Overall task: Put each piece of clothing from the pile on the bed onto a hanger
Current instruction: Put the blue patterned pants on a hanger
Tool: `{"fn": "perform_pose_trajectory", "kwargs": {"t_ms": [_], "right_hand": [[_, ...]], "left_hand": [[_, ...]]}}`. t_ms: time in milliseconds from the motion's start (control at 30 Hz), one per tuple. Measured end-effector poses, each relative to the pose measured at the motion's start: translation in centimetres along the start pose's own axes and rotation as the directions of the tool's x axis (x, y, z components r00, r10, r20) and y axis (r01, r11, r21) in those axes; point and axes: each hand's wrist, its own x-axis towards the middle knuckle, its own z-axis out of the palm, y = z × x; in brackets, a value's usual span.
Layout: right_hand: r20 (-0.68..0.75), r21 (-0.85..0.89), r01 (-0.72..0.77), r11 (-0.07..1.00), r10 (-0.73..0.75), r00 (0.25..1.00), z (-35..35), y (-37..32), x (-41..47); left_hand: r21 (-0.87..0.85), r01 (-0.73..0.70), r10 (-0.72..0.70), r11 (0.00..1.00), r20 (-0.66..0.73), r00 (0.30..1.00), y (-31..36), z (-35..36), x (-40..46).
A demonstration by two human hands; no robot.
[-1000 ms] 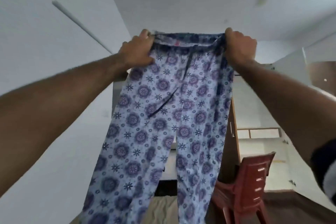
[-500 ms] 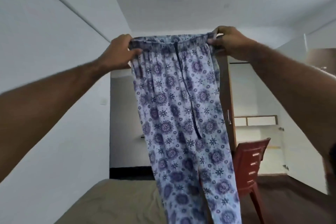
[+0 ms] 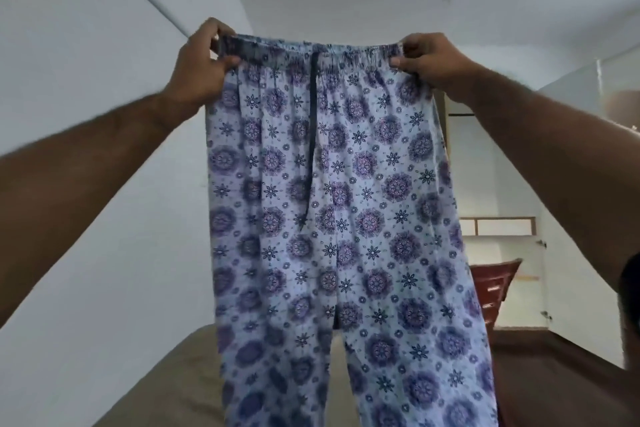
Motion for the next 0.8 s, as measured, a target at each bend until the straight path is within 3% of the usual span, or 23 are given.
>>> {"fn": "perform_pose_trajectory", "kwargs": {"t_ms": [167,300,400,600,800], "right_hand": [[-0.004,0.195,0.016,0.981,-0.016,1.000,1.0,-1.4,0.5],[-0.001,0.194,-0.014,0.981,0.015,1.000,2.7,-0.8,0.5],[0.008,0.158,-0.065,0.985,0.064,0.998,4.8,1.4,-0.1],[0.010,0.160,-0.176,0.971,0.177,0.984,11.1,10.2,-1.4],[0.124,0.150,-0.350,0.925,0.334,0.934,21.3,25.0,-4.8]], "left_hand": [[-0.039,-0.085,0.081,0.996,-0.086,0.993,0.0,-2.4,-0.3],[-0.010,-0.011,0.010,1.000,-0.064,0.998,-1.3,-2.3,-0.8],[0.107,0.035,-0.029,0.994,-0.055,0.998,-3.5,-0.7,-1.5],[0.219,0.082,-0.082,0.972,-0.013,0.997,-11.6,6.2,-5.6],[0.327,0.200,-0.252,0.924,0.124,0.960,-24.3,17.6,-13.7]]}}
